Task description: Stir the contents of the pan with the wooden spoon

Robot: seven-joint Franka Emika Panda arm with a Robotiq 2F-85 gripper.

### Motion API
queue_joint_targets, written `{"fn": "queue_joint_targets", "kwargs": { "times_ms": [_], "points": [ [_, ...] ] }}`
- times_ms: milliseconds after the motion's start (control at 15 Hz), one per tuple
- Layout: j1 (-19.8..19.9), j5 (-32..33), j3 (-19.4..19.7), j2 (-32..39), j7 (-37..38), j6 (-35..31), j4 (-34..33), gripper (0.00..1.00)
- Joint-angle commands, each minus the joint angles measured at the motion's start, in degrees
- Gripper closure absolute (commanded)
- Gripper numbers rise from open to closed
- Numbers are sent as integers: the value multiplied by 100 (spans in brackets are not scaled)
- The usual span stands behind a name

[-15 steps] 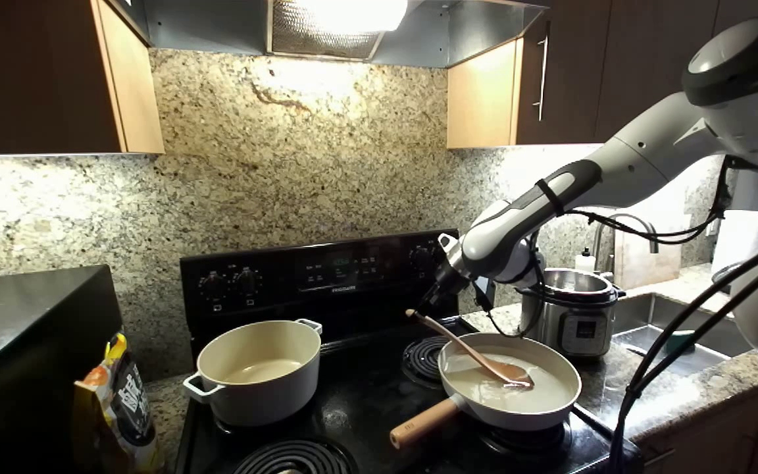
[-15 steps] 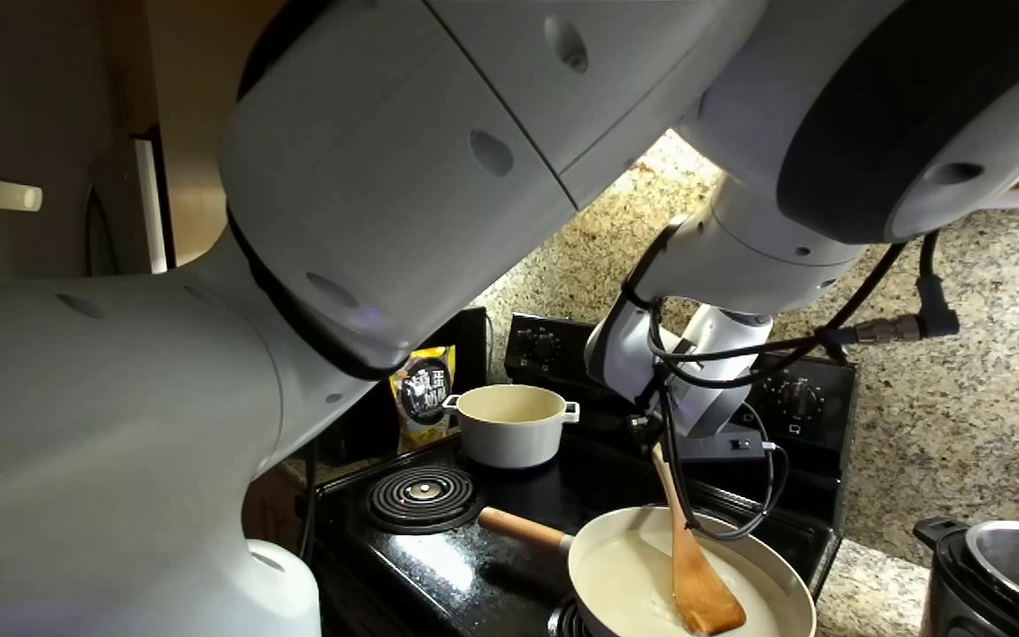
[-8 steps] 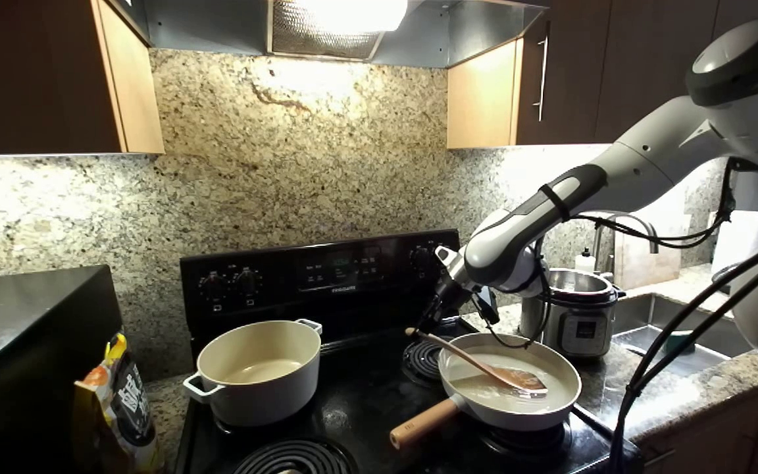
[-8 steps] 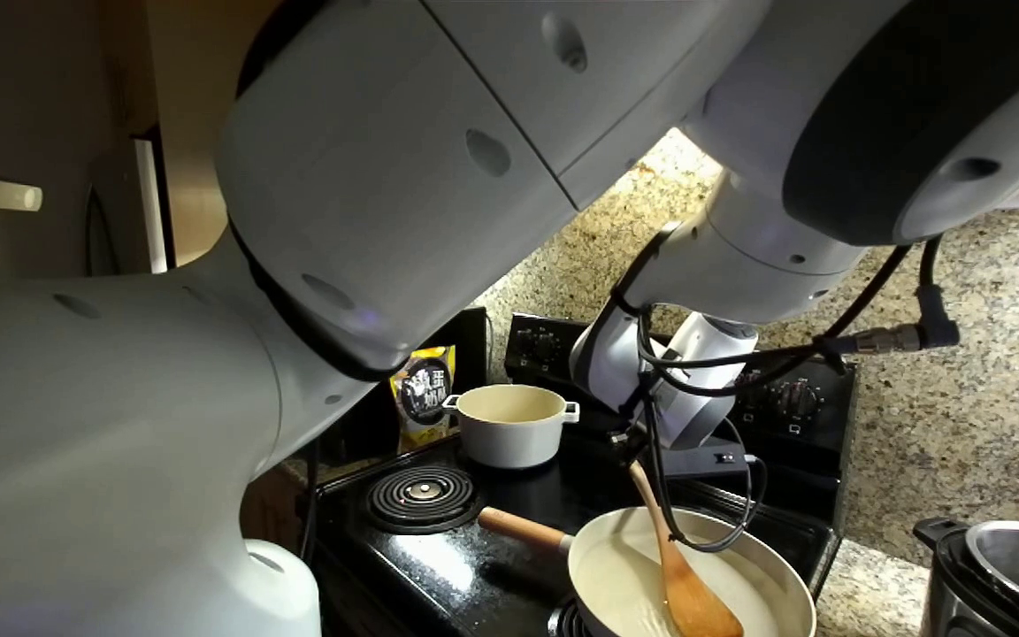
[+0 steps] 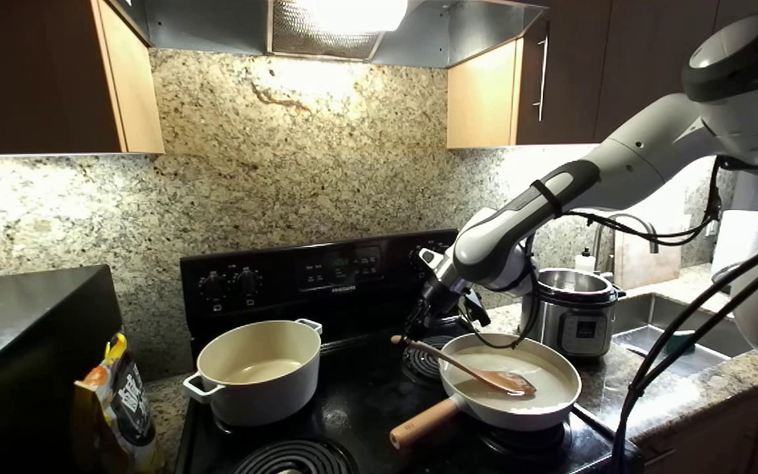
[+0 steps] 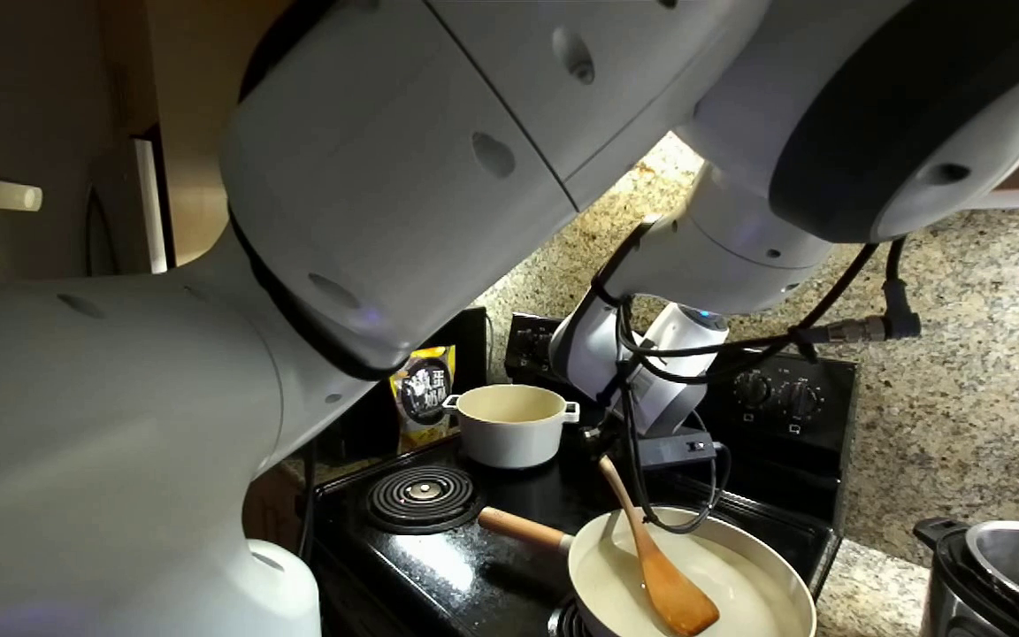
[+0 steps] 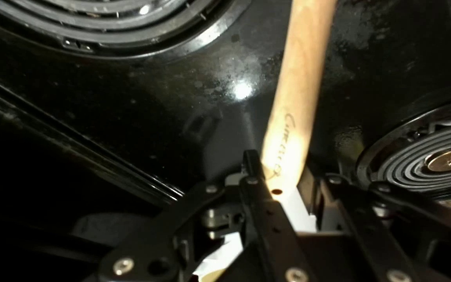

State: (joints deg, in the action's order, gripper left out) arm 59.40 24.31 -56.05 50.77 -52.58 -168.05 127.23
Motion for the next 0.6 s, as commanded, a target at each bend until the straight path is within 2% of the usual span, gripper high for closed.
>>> {"fn": "queue_joint_targets", "kwargs": {
  "times_ms": [0,533],
  "points": [
    [-66,-349,-173,-53,-325,-2,-59,90],
    [-391,-590,39,-132,106,-1030,-567,90]
  ]
}}
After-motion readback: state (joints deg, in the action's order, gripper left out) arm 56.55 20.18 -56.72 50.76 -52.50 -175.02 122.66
